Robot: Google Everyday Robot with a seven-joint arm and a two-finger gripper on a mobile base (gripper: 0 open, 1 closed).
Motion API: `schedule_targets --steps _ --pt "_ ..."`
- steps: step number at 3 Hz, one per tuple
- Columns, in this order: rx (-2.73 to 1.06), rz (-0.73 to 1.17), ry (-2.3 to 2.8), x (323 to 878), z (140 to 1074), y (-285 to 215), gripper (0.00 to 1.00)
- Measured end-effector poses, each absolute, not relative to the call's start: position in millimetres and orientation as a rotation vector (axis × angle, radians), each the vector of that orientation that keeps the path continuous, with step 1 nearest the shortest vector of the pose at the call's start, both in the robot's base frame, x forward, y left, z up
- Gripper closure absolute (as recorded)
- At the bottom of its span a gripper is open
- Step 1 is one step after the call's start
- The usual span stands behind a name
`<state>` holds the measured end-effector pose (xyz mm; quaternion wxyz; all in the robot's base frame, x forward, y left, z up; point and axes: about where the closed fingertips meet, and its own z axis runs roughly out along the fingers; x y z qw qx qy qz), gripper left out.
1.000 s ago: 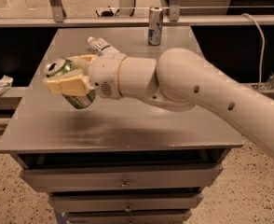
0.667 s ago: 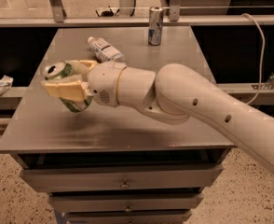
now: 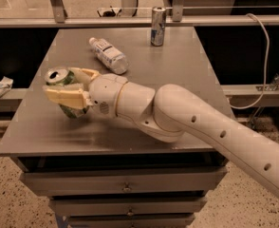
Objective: Place green can upright
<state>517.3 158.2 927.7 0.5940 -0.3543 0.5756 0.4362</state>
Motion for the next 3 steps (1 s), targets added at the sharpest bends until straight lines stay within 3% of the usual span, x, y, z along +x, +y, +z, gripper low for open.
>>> schedule_targets --steps 1,3 --pt "-0.795 1.022 1.335 519.5 919.9 156.8 1.00" --pt "-0.771 1.028 1.398 515.4 897.3 147.4 0.50"
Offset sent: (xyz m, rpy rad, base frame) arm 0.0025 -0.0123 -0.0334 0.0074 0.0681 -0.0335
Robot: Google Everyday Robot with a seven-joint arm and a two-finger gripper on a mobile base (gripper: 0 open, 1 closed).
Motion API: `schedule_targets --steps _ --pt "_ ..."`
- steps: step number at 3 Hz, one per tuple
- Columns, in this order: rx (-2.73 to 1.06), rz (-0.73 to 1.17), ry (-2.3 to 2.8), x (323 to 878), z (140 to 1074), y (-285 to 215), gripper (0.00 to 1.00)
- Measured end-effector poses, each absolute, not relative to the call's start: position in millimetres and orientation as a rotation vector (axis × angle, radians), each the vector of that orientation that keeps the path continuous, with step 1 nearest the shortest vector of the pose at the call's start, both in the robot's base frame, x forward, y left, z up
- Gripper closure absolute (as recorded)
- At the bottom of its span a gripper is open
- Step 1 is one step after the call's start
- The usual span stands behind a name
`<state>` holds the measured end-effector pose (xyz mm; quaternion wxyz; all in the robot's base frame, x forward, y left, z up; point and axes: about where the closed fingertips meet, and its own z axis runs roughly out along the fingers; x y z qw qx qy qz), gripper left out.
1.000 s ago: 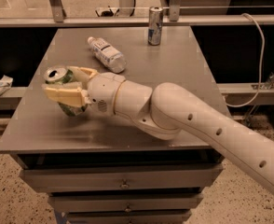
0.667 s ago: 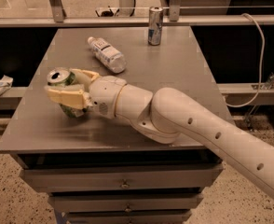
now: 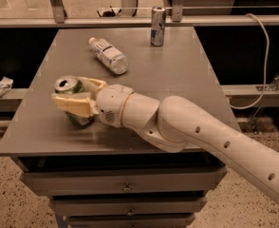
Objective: Place green can upright
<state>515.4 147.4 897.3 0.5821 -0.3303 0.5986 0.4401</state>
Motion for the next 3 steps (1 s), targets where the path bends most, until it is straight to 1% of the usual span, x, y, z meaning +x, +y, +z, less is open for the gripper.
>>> schedule_targets --steps 1,2,3 --pt "-0.768 1.024 1.420 512.5 891.8 142.2 0.19" --pt "-0.768 1.024 1.420 512.5 891.8 142.2 0.00" --pt "-0.847 0.947 1.484 512.1 890.6 103.3 0.00"
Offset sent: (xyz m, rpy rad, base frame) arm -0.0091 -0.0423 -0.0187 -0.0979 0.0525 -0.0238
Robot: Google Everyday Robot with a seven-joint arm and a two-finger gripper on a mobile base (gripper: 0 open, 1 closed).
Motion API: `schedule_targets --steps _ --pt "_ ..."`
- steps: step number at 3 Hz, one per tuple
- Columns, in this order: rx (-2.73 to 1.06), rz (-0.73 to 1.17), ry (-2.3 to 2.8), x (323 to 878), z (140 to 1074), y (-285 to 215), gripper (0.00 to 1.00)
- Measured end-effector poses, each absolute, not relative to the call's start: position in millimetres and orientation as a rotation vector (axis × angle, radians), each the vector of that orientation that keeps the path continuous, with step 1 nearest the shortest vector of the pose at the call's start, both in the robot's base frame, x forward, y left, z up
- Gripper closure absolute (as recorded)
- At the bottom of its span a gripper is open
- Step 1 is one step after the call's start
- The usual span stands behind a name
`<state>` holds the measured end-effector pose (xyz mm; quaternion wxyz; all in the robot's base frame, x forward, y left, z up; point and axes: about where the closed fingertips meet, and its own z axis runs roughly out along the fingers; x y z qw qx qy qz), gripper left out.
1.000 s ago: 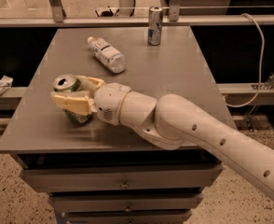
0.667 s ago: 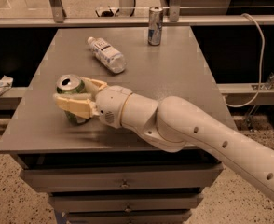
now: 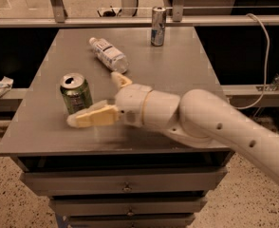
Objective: Place green can upright
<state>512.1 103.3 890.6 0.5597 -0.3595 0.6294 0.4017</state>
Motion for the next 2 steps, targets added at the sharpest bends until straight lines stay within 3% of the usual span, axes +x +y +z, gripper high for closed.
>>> schedule_targets --steps 1,2 --pt "-0.968 0.839 1.543 509.2 893.9 54.9 0.00" --pt "-1.019 0.866 1.547 497.7 889.4 55.5 0.00"
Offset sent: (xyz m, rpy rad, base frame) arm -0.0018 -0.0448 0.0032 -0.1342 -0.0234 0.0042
